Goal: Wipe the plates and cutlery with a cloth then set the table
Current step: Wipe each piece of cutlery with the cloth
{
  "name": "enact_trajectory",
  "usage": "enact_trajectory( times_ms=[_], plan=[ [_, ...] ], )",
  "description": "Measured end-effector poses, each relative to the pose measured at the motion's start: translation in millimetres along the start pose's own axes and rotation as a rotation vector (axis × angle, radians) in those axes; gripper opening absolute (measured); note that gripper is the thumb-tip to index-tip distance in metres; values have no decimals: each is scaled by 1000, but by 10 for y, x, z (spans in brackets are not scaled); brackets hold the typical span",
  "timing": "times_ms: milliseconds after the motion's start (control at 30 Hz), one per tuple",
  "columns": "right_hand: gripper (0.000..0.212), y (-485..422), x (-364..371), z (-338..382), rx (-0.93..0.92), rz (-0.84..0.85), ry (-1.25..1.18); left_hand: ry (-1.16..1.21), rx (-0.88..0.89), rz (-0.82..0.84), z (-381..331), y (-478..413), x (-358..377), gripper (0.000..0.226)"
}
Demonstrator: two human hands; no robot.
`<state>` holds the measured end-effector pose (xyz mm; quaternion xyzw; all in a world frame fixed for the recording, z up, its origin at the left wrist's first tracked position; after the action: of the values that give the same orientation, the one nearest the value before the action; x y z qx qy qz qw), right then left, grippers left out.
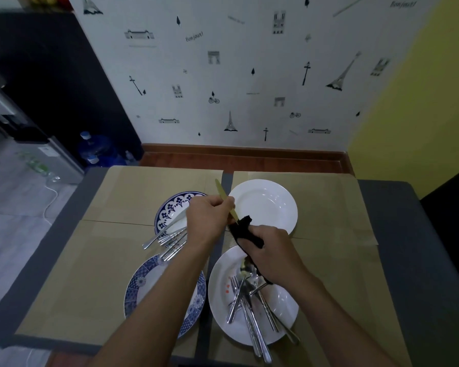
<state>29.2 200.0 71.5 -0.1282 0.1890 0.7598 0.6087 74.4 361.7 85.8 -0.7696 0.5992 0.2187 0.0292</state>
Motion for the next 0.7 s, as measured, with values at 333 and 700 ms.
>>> enact_trajectory(
  times_ms=[333,700],
  plan=[
    [12,39,-39,-50,170,59,-602,201,-21,352,-115,128,185,26],
    [13,-12,116,-34,209,-22,-748,142,-39,504,-78,161,203,27]
  ],
)
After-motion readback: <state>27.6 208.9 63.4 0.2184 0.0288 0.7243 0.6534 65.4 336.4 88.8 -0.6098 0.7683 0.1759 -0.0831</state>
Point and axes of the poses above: each hand's wrist, its own y-axis away from the middle knuckle, its own x-axis out of the palm, z = x × y, the point moved 9 cm from there along -y, towards the middle knuckle, and after that the axes turned 8 degrees about -y, right-handed, at the moved point
